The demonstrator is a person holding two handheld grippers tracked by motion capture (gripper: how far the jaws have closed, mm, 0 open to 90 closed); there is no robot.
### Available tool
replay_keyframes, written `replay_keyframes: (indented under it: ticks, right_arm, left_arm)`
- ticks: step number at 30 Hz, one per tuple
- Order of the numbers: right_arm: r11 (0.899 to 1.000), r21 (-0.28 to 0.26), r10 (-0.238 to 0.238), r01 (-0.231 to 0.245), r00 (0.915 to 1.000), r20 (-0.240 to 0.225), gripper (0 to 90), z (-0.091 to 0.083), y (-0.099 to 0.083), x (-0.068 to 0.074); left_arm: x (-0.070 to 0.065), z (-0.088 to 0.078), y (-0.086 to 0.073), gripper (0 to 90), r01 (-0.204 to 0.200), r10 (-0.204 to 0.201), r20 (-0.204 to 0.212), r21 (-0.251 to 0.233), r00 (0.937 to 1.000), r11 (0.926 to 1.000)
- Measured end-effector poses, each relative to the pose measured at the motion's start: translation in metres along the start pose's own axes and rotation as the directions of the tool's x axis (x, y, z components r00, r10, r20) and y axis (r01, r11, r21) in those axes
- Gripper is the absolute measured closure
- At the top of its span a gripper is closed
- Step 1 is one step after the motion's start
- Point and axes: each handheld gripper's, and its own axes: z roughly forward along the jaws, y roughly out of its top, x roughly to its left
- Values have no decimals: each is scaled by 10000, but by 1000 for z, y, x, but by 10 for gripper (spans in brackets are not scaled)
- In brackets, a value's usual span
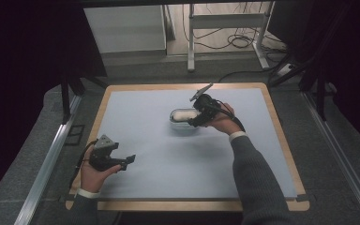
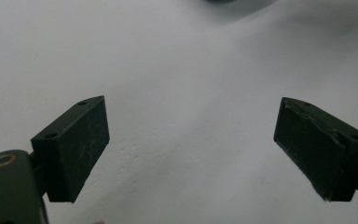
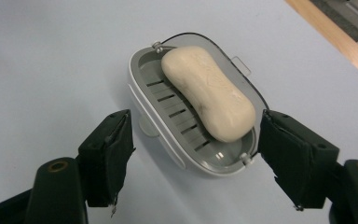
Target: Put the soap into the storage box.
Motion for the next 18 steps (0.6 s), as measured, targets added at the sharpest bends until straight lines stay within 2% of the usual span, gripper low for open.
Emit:
replay_keyframes:
  ticks: [7, 10, 15, 18]
  right_arm:
    - [9964, -585, 635, -608, 9970, 450, 235, -21, -31, 5]
    - [9934, -749, 925, -872, 9932, 703, 233, -33, -51, 11]
    - [9831, -1301, 1388, -1287, 9877, 719, 233, -53, -87, 22]
    - [9775, -1419, 1688, -1564, 9824, 802, 229, -60, -108, 26]
  left_arm:
    - [1, -2, -3, 108, 94, -94, 33, -48, 10000, 9999]
    - [1, -4, -4, 108, 98, -98, 16, -87, 10000, 9999]
    - [0, -7, -6, 108, 136, -136, -54, -60, 9999, 9999]
    - [0, -8, -6, 108, 144, -144, -80, -66, 9999, 9999]
